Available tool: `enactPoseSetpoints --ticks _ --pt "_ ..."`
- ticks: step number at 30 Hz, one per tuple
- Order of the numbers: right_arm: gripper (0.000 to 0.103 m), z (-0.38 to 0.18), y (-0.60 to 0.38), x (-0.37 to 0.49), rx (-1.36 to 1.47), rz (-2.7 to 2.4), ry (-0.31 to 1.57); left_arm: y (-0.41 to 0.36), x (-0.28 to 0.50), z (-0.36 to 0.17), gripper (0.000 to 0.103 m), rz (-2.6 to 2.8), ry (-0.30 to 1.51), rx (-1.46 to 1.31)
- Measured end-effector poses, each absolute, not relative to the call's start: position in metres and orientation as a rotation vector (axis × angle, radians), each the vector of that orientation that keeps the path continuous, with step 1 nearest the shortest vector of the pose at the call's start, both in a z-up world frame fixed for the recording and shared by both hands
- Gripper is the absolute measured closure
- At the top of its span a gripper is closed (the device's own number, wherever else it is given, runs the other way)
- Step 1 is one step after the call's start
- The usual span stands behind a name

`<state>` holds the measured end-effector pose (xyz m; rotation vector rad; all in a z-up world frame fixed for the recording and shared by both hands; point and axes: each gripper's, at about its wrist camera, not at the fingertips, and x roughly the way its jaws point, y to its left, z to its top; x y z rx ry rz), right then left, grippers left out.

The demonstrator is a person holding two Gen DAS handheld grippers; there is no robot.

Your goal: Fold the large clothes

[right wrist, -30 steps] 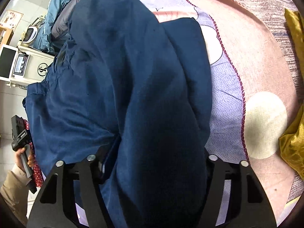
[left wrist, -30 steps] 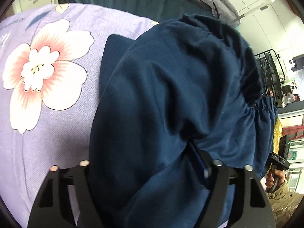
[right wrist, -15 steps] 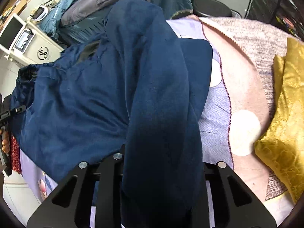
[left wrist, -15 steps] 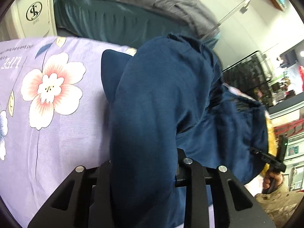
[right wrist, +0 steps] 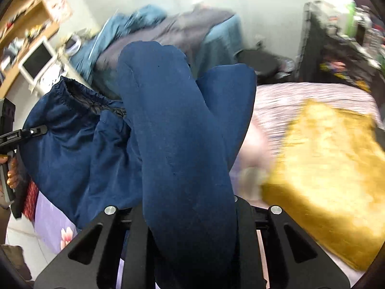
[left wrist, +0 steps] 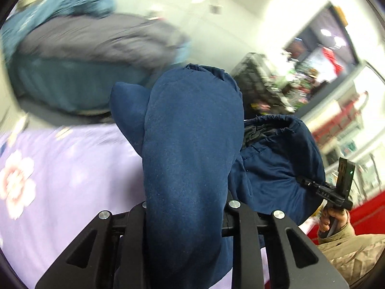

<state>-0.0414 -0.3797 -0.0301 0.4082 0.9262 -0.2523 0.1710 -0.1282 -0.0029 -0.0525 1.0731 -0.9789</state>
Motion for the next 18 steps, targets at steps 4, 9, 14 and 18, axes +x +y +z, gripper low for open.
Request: enactPoseSetpoints --ticks 4,9,14,18 --pt "0.083 0.012 -0.453 -0.129 0.475 -0.422 0.84 -0.243 0.145 0.02 0.079 -1.18 1.039 -0.004" --pt "0.083 0.045 -0.55 -0.258 0.605 -0.655 0.729 -0.397 0.099 0.016 0.079 -1.399 1.076 0.022" --pt "0.081 0.022 -0.642 -0.389 0.868 -0.844 0.598 -0.507 0.072 -0.047 0.078 -1.414 1.255 0.066" --pt "0.079 -0.051 -0.681 -0.448 1.109 -0.934 0.593 -0.554 0.077 -0.11 0.071 -1.262 1.379 0.135"
